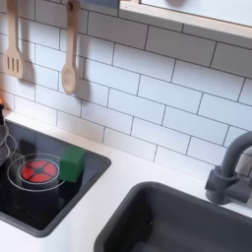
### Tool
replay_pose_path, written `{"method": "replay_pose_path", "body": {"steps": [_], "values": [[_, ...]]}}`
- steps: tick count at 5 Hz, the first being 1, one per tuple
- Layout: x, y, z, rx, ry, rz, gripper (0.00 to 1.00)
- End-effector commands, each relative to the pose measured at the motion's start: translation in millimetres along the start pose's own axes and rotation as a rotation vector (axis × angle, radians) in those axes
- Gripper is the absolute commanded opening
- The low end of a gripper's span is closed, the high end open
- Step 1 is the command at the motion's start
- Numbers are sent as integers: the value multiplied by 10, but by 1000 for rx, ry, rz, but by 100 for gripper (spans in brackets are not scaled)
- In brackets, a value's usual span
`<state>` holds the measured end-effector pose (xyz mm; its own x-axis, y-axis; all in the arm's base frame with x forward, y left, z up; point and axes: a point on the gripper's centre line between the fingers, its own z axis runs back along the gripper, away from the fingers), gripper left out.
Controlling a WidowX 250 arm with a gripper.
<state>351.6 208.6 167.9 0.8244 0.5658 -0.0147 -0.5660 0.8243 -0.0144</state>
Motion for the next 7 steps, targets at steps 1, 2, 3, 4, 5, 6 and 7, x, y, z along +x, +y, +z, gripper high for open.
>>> {"method": "replay_pose_path", "body": {"steps": [1, 2, 3, 4, 5, 6, 7], "values": [[-2, -92, -40, -13, -5, -1, 100], [-17, -169, -92, -12, 10, -13, 100], [-18, -312, -72, -25, 6, -29, 100], [-36, -340, -63, -29, 1, -33, 100], [-50, -468, -73, -34, 2, -56, 100], [-68, -488, -94, -41, 8, -56, 100], [-70, -484, -129, -43, 16, -49, 100]]}}
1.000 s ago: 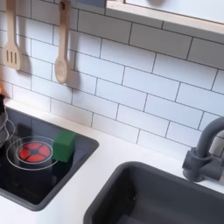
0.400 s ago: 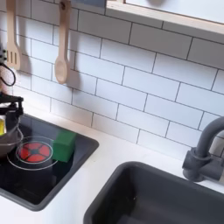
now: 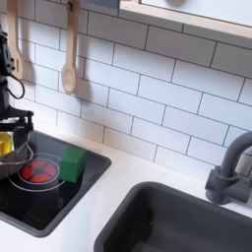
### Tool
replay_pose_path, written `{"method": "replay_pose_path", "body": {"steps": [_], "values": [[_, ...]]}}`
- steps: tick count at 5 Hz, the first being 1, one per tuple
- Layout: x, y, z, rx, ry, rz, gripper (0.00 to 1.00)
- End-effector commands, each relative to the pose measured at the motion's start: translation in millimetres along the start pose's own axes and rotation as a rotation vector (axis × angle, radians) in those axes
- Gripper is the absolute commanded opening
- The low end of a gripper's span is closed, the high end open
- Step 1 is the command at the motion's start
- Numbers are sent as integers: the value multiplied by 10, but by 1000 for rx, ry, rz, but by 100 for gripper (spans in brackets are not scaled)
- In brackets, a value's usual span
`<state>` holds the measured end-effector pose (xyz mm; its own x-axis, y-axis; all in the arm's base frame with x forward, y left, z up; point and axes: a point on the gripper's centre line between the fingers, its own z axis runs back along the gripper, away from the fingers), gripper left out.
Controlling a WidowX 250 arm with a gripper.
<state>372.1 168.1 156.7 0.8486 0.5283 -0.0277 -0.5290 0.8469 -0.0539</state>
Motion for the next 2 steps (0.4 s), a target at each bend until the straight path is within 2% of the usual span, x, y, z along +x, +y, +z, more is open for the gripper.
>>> {"method": "replay_pose_path", "body": {"steps": [1, 2], "values": [[-9, -112, -3, -9, -2, -19, 100], [-20, -149, -2, -12, -1, -27, 100]]}}
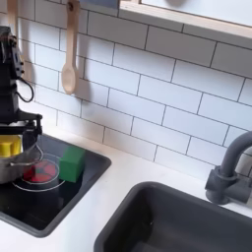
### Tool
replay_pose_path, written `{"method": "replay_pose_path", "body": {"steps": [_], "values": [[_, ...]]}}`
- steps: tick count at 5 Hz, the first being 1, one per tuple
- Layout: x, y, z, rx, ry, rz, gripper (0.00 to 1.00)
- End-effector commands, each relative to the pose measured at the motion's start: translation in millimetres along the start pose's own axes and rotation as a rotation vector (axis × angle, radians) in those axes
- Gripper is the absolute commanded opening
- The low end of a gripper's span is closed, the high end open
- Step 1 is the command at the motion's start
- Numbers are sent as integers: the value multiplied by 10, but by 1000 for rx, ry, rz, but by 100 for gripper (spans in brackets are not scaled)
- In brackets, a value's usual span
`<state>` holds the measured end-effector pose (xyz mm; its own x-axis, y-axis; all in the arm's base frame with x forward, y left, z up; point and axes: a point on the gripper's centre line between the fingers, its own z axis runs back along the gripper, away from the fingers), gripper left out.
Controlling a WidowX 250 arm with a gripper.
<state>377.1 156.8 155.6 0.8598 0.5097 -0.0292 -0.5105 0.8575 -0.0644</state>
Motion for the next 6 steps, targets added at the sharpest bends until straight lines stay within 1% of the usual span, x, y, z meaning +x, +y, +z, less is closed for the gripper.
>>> {"method": "replay_pose_path", "body": {"steps": [1, 2, 3, 4, 6], "values": [[-17, 17, 111, 41, -6, -24, 100], [-34, -27, 201, 6, -12, -44, 100], [-46, -45, 258, -11, -23, -65, 100], [-101, -62, 372, -3, -23, -94, 100], [-174, -128, 536, -25, -23, -129, 100]]}}
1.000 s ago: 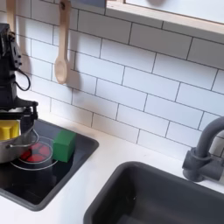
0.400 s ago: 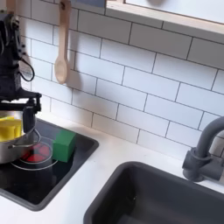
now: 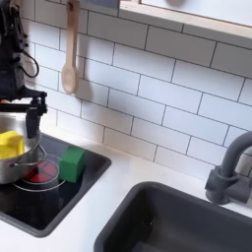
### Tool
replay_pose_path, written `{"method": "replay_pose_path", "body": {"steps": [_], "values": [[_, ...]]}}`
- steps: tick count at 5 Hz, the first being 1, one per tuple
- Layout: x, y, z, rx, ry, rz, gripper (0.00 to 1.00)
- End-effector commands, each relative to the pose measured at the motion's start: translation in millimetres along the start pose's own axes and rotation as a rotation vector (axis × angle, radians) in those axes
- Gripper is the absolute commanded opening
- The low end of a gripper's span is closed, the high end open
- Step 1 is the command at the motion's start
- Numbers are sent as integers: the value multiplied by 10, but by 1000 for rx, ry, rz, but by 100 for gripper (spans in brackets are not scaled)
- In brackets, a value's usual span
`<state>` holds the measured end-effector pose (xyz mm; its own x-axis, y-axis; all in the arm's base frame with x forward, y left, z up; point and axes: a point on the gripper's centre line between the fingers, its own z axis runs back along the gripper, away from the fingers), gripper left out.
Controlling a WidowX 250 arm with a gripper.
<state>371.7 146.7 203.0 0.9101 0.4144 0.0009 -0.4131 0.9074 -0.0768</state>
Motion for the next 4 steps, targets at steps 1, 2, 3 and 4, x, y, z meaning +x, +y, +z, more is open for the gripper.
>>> {"method": "replay_pose_path", "body": {"steps": [1, 2, 3, 4], "values": [[-129, -118, 80, -37, -7, -40, 100], [-289, -197, 155, -52, -23, -63, 100], [-384, -192, 95, -56, -12, -58, 100], [-487, -274, 119, -59, -30, -68, 100]]}}
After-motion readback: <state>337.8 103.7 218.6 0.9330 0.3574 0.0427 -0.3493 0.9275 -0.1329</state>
